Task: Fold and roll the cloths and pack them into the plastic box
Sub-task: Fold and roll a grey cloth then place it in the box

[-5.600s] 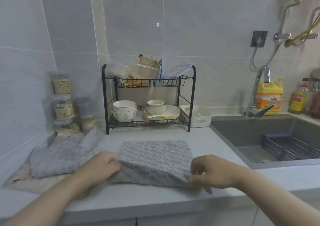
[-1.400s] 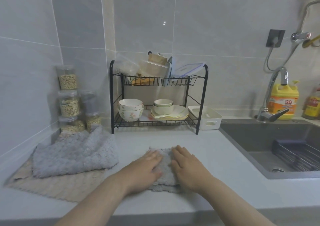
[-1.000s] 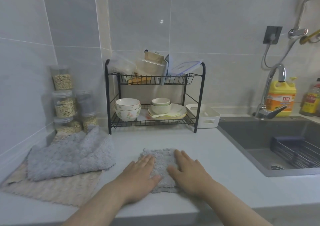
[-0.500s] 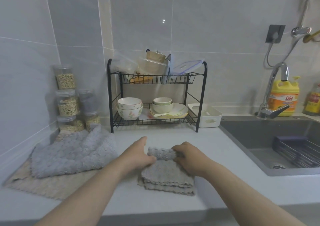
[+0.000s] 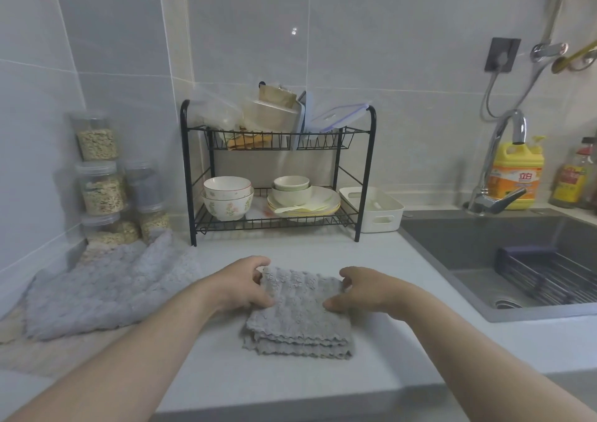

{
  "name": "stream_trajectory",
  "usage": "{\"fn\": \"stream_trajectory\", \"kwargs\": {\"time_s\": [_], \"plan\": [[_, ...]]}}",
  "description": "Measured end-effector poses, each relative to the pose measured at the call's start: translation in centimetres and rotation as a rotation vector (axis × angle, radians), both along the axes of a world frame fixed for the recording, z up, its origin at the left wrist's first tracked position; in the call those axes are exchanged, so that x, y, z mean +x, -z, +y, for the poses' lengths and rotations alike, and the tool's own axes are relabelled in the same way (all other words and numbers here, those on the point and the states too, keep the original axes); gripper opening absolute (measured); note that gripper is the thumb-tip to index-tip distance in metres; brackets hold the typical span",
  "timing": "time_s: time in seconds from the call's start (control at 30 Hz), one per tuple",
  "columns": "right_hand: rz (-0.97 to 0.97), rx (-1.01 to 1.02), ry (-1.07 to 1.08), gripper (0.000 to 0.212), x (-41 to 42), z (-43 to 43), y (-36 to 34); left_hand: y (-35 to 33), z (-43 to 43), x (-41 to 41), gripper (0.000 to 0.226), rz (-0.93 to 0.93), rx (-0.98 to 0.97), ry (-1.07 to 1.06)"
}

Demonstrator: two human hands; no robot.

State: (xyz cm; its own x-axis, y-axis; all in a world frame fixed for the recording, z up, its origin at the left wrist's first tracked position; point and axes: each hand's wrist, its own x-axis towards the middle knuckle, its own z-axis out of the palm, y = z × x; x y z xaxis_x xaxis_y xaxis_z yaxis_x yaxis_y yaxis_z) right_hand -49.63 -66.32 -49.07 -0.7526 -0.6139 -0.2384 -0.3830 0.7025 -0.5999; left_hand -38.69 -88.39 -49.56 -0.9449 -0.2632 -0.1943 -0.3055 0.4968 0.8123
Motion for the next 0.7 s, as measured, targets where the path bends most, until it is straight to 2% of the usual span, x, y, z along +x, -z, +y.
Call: {"fn": "stream_trajectory", "kwargs": {"time_s": [0.07, 0.13, 0.23, 0.33, 0.43, 0.6, 0.7], "plan": [[-0.018, 0.012, 0.002, 0.05, -0.6, -0.3, 0.2, 0.0, 0.5, -0.1, 0.074, 0.042, -0.086, 0.041], [-0.001, 0.01, 0.017, 0.051, -0.7, -0.7, 0.6, 0.4, 0.8, -0.2, 0.046, 0.099, -0.15, 0.084], [0.07, -0.044, 0.044, 0.043, -0.3, -0.7, 1.0, 1.0, 0.4, -0.2, 0.023, 0.163, -0.156, 0.066], [0.042, -0.264, 0.011, 0.032, 0.2, 0.0, 1.4, 1.6, 0.4, 0.2, 0.02, 0.249, -0.126, 0.067], [0.074, -0.441, -0.032, 0.028, 0.6, 0.5, 2.1, 1.8, 0.6, 0.6, 0.02, 0.307, -0.222, 0.089], [0.273, -0.386, -0.093, 0.02, 1.6, 1.0, 2.9, 1.6, 0.3, 2.1, 0.013, 0.367, -0.491, 0.213], [0.333, -0.317, -0.103, 0.021, 2.0, 1.6, 3.0, 1.4, 0.5, 3.2, 0.028, 0.328, -0.622, 0.301]]}}
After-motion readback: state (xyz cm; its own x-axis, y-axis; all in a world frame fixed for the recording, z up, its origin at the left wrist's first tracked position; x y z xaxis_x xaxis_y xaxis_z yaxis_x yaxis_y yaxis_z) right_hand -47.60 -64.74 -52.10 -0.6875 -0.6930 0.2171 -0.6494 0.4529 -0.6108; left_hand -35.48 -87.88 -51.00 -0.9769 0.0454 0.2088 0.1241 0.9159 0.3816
